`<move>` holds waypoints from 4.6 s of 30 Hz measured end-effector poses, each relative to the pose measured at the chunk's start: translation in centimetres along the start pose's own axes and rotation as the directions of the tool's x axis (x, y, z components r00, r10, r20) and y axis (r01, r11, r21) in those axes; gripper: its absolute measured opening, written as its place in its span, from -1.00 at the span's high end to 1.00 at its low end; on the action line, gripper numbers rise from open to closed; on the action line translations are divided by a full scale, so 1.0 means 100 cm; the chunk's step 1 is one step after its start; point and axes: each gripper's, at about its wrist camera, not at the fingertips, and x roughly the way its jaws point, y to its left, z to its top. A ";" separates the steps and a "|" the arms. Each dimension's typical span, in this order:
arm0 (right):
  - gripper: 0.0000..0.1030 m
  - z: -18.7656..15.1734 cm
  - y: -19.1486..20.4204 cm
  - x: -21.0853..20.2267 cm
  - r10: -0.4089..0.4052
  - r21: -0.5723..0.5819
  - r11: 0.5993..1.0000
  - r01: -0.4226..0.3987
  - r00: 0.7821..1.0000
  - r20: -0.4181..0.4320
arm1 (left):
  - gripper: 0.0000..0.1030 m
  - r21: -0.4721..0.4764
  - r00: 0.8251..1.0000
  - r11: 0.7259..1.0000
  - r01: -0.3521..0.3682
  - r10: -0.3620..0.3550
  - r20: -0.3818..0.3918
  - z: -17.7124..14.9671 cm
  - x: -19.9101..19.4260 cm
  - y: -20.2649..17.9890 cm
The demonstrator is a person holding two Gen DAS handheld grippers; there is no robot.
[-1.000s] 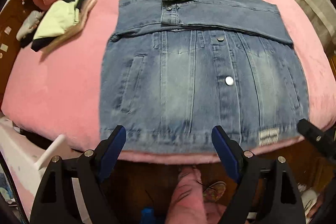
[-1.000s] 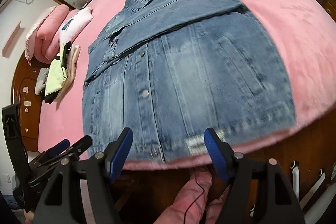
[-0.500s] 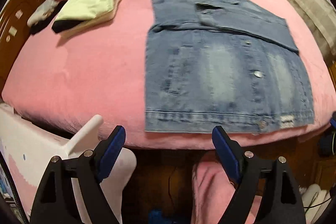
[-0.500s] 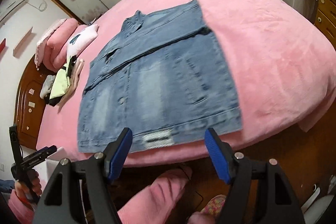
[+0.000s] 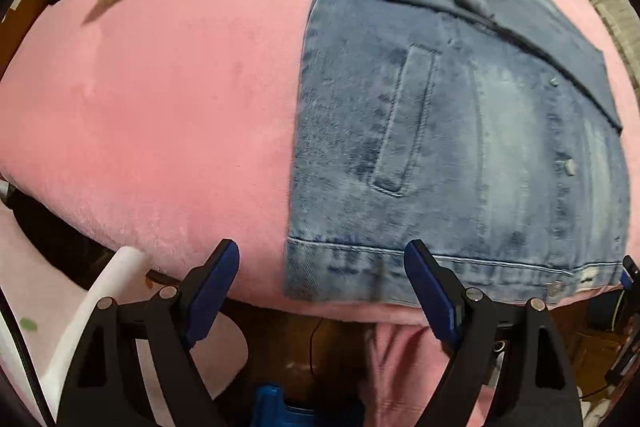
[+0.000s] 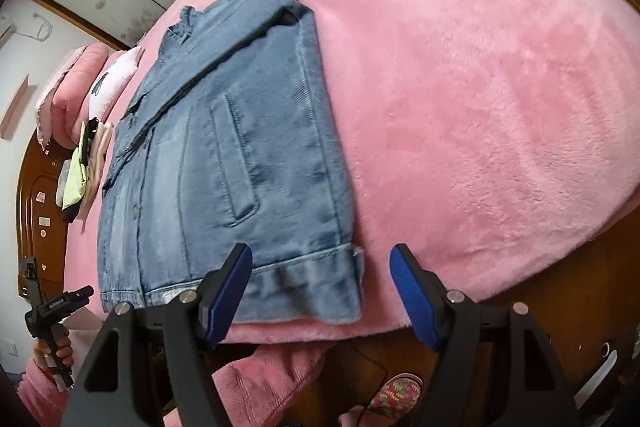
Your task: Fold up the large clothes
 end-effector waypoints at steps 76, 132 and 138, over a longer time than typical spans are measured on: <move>0.66 0.323 0.124 0.009 0.624 0.360 0.591 -0.722 0.692 0.363 | 0.82 -0.298 0.756 0.718 0.629 -0.477 0.448 0.346 -0.083 -0.020; 1.00 0.179 0.241 0.171 0.225 -0.291 0.918 -0.268 0.959 -0.174 | 0.98 0.225 0.977 0.956 0.187 -0.204 0.054 0.233 0.063 -0.209; 1.00 0.232 0.130 0.117 0.034 -0.158 0.987 -0.031 0.999 0.017 | 0.98 0.193 0.977 0.965 0.176 -0.195 0.085 0.245 0.061 -0.165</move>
